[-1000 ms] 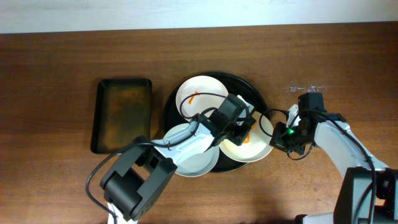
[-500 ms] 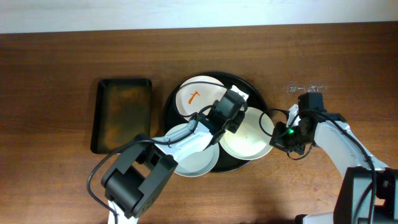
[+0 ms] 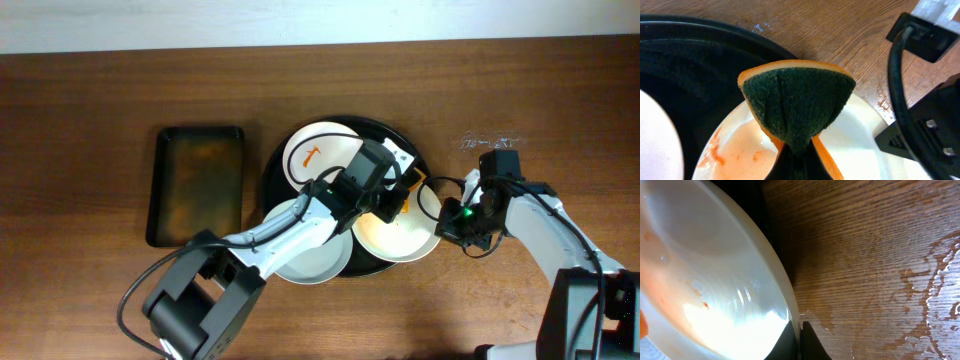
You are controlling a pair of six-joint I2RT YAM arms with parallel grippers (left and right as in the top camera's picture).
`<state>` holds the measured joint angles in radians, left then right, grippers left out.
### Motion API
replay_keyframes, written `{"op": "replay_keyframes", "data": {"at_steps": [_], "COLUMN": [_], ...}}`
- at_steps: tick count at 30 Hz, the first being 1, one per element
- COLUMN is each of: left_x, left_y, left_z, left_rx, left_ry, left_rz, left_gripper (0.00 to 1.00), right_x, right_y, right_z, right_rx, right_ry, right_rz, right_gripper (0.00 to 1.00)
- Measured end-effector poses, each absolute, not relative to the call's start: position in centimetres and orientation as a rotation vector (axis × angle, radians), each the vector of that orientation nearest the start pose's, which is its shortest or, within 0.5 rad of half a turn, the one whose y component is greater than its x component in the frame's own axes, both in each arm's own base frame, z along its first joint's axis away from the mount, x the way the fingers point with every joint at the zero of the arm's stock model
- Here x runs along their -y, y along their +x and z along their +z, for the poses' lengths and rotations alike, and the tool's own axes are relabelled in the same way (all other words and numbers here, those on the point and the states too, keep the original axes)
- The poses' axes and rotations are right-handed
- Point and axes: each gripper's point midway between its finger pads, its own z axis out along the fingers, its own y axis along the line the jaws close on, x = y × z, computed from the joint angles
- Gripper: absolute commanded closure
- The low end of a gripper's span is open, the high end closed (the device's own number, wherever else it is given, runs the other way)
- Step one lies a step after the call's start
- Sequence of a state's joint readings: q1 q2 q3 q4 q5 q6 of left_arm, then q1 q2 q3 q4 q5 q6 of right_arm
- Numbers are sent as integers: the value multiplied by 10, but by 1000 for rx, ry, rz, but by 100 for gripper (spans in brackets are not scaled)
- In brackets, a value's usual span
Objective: Clean dirty plates on tray and stack at the side
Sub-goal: 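Scrub the right plate with the sponge in the left gripper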
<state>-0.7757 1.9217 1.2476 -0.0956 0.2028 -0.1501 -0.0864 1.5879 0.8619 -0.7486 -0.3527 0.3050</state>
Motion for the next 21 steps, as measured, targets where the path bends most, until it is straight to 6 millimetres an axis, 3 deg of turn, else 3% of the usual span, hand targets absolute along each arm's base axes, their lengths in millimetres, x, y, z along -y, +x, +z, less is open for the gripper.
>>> {"op": "replay_keyframes", "data": {"at_steps": [2, 4, 5, 8, 10, 13, 15, 19, 21], "left_x": [393, 388, 383, 369, 347, 333, 325, 295, 304], "left_y": [351, 360, 365, 380, 397, 404, 398, 398, 386], "left_z": [79, 46, 39, 39, 36, 34, 39, 86, 99], "left_rx": [-2240, -2287, -2298, -2297, -2325, -2354, -2384, -2381, -2382], "left_ry": [836, 812, 792, 734, 676, 644, 646, 588, 628], "left_rz": [-692, -612, -562, -472, -438, -432, -412, -343, -445], "left_gripper": [99, 99, 100, 100, 100, 99, 100, 99, 100], "right_x": [-36, -36, -37, -37, -38, -38, -38, -36, -36], "right_y": [274, 274, 274, 274, 276, 276, 276, 273, 273], "right_z": [25, 26, 26, 26, 26, 26, 26, 25, 25], "right_rx": [-2983, -2985, -2985, -2984, -2976, -2973, -2976, -2987, -2987], "right_ry": [563, 562, 563, 562, 558, 561, 562, 563, 562], "right_rz": [554, 559, 561, 561, 570, 572, 572, 554, 554], "right_gripper": [96, 96, 96, 96, 96, 96, 96, 96, 96]}}
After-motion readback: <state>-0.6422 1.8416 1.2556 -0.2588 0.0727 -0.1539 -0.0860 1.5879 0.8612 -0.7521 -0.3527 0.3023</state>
